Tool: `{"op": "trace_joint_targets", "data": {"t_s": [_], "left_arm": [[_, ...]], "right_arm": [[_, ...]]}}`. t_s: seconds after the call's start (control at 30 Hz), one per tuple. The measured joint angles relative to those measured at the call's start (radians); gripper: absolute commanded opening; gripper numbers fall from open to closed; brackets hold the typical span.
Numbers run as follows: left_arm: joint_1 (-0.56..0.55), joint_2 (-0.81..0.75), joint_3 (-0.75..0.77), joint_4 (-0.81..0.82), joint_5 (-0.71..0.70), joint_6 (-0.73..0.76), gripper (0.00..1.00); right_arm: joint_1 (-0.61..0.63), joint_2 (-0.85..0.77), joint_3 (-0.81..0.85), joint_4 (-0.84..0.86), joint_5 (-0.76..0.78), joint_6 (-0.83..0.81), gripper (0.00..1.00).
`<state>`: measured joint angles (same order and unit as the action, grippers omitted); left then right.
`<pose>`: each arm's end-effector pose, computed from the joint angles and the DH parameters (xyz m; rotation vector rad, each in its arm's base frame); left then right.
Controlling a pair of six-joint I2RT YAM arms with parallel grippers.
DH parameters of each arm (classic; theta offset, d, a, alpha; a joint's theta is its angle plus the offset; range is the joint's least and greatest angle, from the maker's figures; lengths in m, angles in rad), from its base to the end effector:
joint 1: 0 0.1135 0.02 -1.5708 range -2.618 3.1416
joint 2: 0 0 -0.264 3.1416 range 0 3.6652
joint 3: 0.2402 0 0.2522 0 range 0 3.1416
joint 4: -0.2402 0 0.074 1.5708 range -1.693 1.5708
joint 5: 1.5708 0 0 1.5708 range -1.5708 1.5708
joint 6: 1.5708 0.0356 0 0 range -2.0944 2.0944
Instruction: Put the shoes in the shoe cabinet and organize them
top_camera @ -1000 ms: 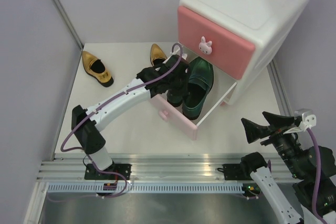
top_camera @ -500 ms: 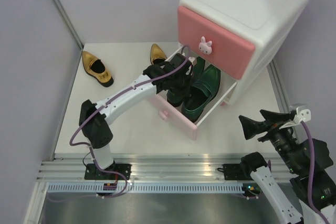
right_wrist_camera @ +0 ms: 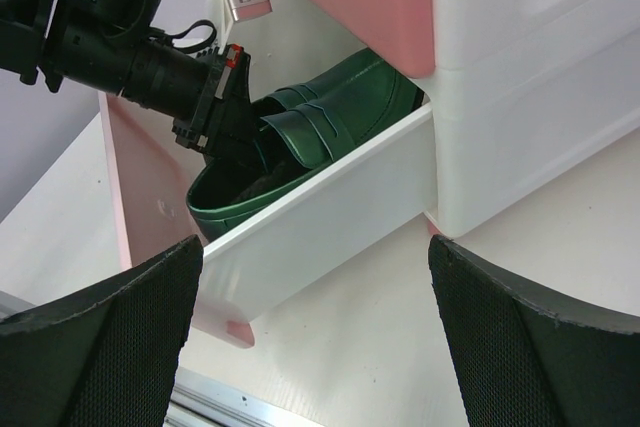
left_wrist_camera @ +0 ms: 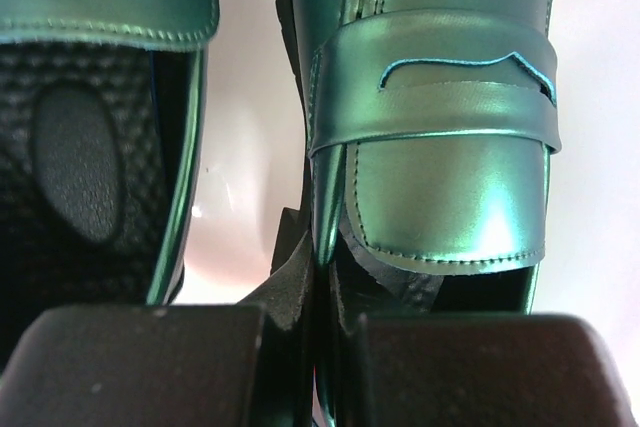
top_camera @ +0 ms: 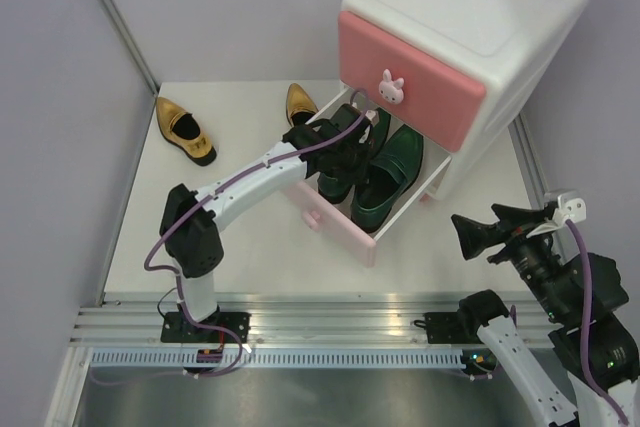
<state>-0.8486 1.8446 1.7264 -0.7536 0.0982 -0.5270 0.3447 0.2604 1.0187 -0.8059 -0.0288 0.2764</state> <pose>0.2698 -0.3115 0.3146 0.4578 2.5344 -0.6936 0.0100 0.0047 0.3883 -0.0786 1.6398 0.5008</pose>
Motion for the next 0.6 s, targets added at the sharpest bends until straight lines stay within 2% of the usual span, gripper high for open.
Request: {"op": "trace_joint_targets", "data": {"t_s": [0.6], "left_arm": [[0.010,0.080,-0.013,0.041,-0.017,0.012,0.09]], "right_arm": [[0.000,0.021,-0.014,0.014,0.001,0.000,0.98]]}}
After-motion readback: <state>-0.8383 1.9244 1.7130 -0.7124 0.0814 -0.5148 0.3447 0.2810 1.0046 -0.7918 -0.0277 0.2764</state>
